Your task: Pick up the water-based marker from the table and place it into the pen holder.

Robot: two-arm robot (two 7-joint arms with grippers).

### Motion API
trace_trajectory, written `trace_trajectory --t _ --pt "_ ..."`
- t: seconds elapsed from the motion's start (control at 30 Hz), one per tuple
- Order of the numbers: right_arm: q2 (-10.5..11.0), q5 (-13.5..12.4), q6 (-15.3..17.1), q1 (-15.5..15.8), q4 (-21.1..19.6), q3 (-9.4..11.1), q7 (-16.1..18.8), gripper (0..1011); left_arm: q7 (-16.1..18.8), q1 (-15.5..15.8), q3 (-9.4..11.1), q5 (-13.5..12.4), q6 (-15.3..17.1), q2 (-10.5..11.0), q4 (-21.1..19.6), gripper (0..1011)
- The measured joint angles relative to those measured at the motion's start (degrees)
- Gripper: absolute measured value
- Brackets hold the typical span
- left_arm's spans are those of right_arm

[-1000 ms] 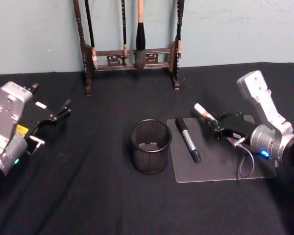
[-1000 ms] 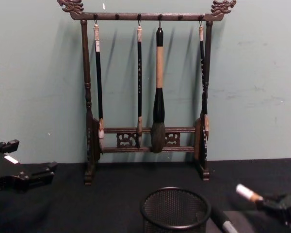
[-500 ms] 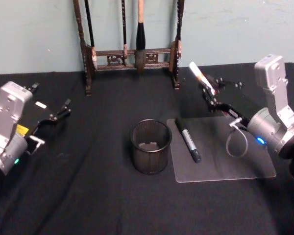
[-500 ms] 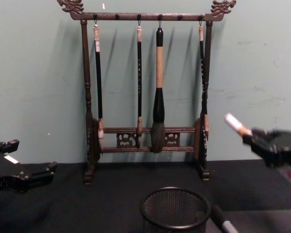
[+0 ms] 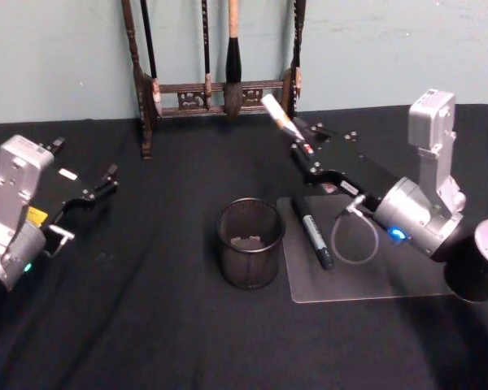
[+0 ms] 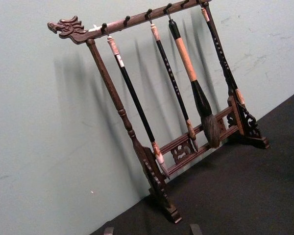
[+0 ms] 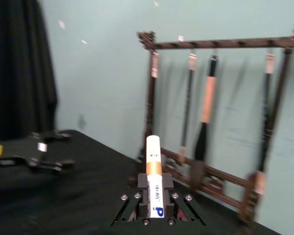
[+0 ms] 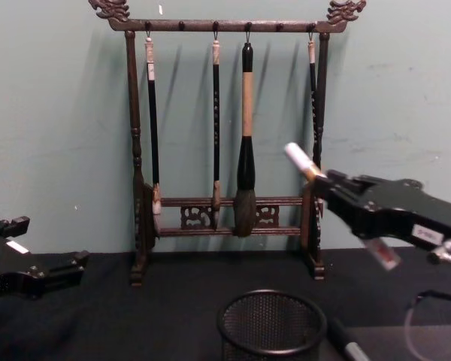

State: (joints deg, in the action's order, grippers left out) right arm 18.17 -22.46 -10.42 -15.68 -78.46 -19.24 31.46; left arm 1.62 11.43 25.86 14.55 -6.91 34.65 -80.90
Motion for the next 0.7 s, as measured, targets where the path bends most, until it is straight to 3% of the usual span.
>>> trace_trajectory --t 0.2,0.37,0.7 --pt "-1.24 -4.18 -0.35 -1.03 1.04 -1.62 3.96 178 0.0 0.0 0.0 0.0 0.0 0.0 0.0 1001" --pt "-2.1 -6.11 -0.26 -1.85 2.42 -3.03 5.73 178 0.0 0.0 0.0 0.0 0.0 0.0 0.0 1001" --pt "-3.17 -7.39 0.64 -3.46 6.38 -6.22 7.04 178 0.0 0.0 0.0 0.0 0.0 0.0 0.0 1001"
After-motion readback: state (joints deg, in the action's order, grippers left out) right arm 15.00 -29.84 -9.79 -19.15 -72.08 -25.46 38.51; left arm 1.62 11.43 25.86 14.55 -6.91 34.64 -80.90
